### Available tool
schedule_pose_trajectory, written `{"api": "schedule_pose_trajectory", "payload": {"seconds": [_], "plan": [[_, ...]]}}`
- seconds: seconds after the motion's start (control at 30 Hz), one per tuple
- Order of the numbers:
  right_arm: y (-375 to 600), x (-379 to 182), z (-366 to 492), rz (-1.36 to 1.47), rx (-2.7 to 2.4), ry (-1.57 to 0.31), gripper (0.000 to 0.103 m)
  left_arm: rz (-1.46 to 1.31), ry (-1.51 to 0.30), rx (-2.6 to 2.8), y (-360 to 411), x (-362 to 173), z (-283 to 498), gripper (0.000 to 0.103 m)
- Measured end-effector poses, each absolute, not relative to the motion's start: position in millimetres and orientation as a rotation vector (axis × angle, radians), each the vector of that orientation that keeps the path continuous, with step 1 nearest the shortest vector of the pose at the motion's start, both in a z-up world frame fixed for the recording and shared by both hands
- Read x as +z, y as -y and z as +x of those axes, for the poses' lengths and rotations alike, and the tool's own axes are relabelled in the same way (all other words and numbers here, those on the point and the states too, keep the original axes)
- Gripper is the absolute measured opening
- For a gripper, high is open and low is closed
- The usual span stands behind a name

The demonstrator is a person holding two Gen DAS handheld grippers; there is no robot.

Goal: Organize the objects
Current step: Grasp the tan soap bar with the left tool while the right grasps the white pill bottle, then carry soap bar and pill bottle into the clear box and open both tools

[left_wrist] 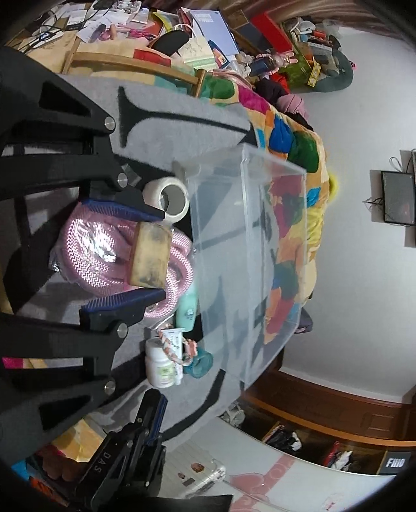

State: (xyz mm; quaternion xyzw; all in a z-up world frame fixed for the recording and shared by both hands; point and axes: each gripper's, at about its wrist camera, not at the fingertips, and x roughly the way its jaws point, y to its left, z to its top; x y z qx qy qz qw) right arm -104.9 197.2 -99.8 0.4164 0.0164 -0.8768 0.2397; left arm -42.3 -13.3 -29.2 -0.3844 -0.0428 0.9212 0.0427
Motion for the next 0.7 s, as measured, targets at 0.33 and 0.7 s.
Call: {"api": "schedule_pose_trajectory", "payload": {"seconds": [0.33, 0.7], "plan": [[-171, -96, -115, 1.139, -2.398, -0.064, 0.057, -1.133, 0.153, 2.846, 25, -9, -50, 0.041], [-158, -111, -127, 1.182, -2.4, -0.127, 0.051, -1.126, 0.134, 2.86, 28, -2, -69, 0.041]]}}
